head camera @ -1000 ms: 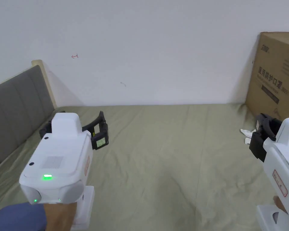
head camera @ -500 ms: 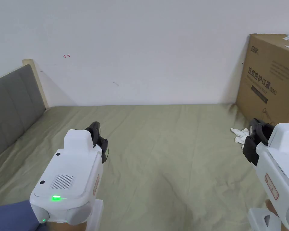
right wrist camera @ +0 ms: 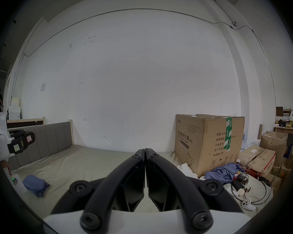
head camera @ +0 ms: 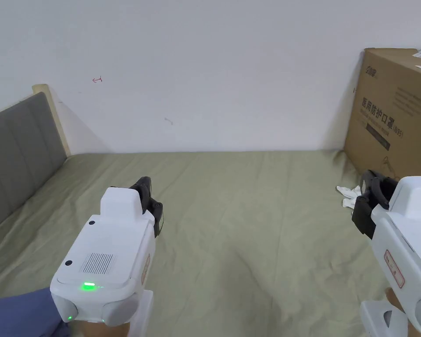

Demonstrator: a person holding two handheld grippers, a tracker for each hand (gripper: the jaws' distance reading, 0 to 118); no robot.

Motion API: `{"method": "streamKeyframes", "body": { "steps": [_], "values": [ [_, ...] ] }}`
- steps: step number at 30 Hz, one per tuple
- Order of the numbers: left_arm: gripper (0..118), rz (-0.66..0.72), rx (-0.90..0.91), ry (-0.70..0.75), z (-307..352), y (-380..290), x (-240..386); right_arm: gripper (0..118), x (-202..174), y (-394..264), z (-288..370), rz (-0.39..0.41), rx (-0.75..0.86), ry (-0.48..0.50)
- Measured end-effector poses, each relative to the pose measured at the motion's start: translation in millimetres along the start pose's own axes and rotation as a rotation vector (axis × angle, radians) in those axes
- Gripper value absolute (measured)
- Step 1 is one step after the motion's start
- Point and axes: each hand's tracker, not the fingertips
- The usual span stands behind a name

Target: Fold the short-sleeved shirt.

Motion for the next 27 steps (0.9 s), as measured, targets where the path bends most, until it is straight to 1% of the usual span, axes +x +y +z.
{"method": "streamKeyframes", "body": {
  "steps": [19,27],
  "values": [
    [0,0.025,-0.001,-0.001,-0.7,-1.4,-2.9,0,-0.3,-4.5,-3.3,0.004,-0.005,0.009],
    [0,0.014,-0.002,-0.002,-0.5,-2.1,-1.9,0,-0.8,-3.5,-2.6,0.005,-0.002,0.009]
  ]
}}
